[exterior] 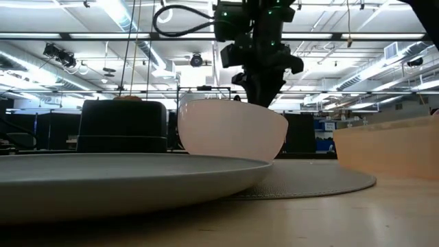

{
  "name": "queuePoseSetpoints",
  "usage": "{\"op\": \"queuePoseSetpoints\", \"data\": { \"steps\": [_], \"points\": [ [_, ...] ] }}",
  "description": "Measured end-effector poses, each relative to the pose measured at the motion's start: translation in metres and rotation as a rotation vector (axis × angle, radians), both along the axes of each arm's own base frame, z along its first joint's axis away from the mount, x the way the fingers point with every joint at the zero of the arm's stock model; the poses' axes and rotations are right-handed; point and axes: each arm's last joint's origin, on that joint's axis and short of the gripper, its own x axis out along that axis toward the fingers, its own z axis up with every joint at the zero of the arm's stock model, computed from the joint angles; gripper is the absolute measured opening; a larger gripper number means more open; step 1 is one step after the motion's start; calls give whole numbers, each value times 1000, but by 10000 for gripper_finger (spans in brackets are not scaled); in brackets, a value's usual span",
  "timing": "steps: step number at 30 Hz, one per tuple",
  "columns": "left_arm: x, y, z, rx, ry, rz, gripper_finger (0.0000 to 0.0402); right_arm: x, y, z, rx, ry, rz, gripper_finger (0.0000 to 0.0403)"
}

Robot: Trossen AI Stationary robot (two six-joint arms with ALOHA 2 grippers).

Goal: Arrange a breakfast setting
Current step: Adjust the light blue cup

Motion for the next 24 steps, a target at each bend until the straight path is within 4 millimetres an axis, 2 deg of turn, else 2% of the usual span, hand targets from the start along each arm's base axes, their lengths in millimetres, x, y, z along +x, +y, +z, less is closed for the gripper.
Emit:
{"op": "queuePoseSetpoints", "data": {
  "steps": [14,20,24],
  "points": [
    [0,0,1,-19,-8,7,164,0,-4,1,-13,-6,-29,14],
    [0,-1,1,-26,-4,-7,164,-6,-5,5,-60,24,-92,16],
    [0,-1,1,-28,-5,-6,164,-14,-15,7,-53,67,-149,19]
  ]
}}
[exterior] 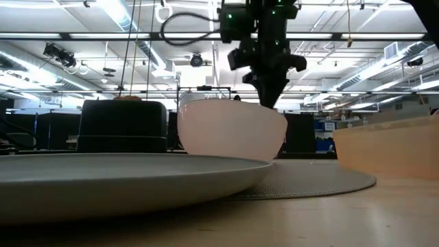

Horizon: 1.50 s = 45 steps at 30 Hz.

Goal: Arrange a breakfast setting
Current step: Adjust the light blue cup

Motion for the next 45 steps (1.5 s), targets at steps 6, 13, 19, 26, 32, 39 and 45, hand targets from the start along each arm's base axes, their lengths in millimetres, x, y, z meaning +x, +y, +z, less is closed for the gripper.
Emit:
{"op": "queuePoseSetpoints", "data": {
  "steps": [6,13,19,26,32,39,45],
  "points": [
    [0,0,0,-7,-1,1,164,-2,-17,0,1,-16,-99,15],
    [0,0,0,-14,-2,3,164,-5,-32,-1,-8,-21,-181,16],
    [0,0,0,-15,-2,4,164,-6,-41,-1,20,-45,-261,16],
    [0,0,0,-13,-2,4,164,-4,-41,-1,27,-65,-283,33],
    [0,0,0,-28,-2,11,164,-3,-42,0,15,-79,-297,58],
    [0,0,0,-38,1,1,164,-4,-42,0,-4,-69,-300,78],
    [0,0,0,-38,1,0,164,-6,-43,0,-56,-50,-310,81]
  ]
}}
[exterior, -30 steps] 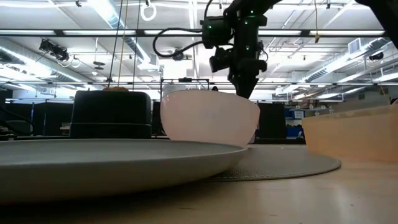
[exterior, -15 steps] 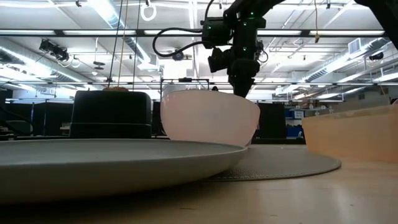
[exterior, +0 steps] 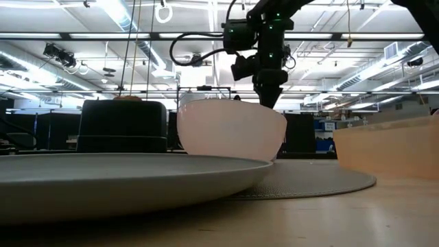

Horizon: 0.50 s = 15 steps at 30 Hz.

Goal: Arrange a breakfast setting
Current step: Adjust the light blue cup, then adjust the light orange bowl on the center of the brown table mat

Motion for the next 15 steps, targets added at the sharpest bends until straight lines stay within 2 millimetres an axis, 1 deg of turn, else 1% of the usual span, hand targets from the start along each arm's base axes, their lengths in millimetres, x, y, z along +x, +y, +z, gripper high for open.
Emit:
{"op": "queuePoseSetpoints", "data": {
  "steps": [4,7,11,13,15],
  "points": [
    [0,0,0,0,0,0,164,-1,7,5,4,6,16,87],
    [0,0,0,1,0,-1,164,1,13,13,5,3,30,93],
    [0,0,0,1,0,-1,164,5,25,35,0,-20,60,96],
    [0,0,0,1,0,-1,164,8,35,47,13,-61,71,96],
    [0,0,0,1,0,-1,164,14,47,54,48,-121,82,95]
  ]
}}
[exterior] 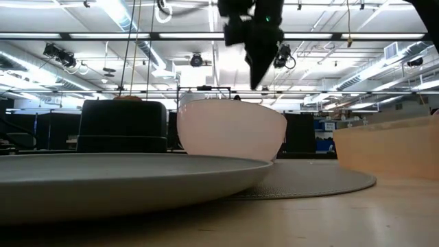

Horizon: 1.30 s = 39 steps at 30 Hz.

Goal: Arrange a breakfast setting
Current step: Adjust the light orange bowl on the center of the brown table mat

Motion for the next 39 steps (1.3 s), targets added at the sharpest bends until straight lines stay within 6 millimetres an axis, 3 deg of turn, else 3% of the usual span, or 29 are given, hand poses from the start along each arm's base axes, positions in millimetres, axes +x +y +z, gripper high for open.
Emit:
{"op": "queuePoseSetpoints", "data": {
  "steps": [5,12,17,22,33,39],
  "points": [
    [1,-1,-1,2,3,0,164,16,37,-5,71,-128,94,94],
    [11,-6,-5,19,28,-2,164,24,70,-51,88,-209,129,94],
    [20,-11,-9,23,54,-28,164,12,70,-87,21,-128,105,94],
    [22,-14,-10,11,66,-47,164,1,69,-105,1,-48,104,94],
    [22,-14,-10,3,65,-44,164,0,45,-106,-145,-34,10,94],
    [22,-14,-10,2,65,-43,164,1,42,-102,-110,-46,-44,94]
  ]
}}
